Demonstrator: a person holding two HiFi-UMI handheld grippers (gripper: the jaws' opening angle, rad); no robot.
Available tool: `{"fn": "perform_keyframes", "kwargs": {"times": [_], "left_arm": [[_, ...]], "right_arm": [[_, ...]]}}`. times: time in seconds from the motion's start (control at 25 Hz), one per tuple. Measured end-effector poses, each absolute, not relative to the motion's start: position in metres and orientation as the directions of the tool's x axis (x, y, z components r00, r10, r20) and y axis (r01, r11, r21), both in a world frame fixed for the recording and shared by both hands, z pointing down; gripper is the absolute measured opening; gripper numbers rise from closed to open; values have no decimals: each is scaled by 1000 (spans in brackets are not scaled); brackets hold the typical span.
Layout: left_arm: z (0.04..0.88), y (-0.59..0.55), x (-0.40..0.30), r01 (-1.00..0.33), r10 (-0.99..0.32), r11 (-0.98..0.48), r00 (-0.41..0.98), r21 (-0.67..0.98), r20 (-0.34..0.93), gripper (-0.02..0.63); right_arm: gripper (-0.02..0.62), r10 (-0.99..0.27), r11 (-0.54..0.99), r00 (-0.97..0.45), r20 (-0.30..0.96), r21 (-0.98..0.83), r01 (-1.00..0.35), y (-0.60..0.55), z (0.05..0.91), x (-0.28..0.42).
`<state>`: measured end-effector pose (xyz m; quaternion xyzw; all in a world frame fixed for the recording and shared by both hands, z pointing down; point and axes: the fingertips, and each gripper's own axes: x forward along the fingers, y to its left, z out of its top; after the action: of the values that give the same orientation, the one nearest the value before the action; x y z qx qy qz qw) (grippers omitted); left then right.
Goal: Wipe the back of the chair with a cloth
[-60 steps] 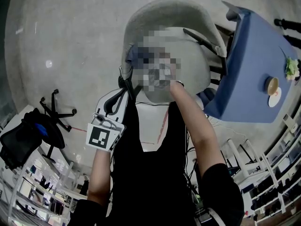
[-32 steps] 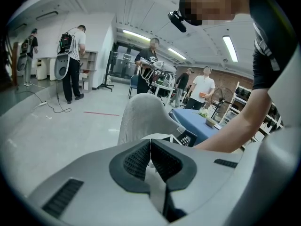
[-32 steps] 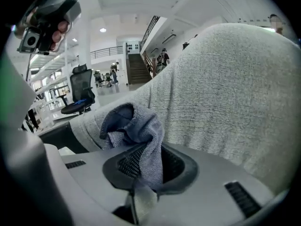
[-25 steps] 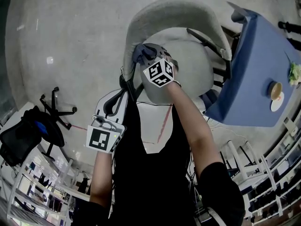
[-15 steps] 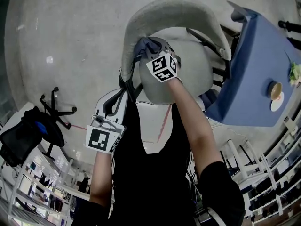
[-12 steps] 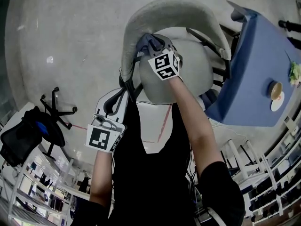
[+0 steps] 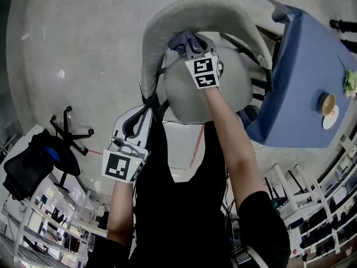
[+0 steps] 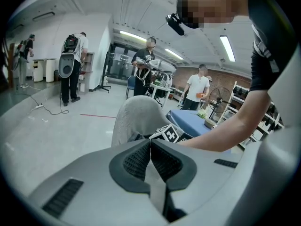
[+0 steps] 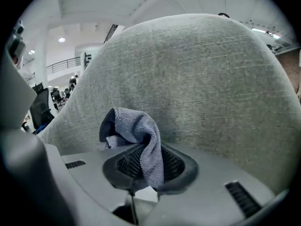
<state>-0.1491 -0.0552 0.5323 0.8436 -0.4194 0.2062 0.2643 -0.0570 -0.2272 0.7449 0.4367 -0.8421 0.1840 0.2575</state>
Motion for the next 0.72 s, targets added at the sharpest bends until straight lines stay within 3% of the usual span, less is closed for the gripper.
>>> {"fn": "perform_keyframes", "kwargs": {"times": [0.72], "left_arm": [[526, -59, -132, -794, -581, -543, 591, 274, 560, 25]], "right_arm": [[89, -715, 380, -341, 610, -70, -922, -247, 737, 15]]}}
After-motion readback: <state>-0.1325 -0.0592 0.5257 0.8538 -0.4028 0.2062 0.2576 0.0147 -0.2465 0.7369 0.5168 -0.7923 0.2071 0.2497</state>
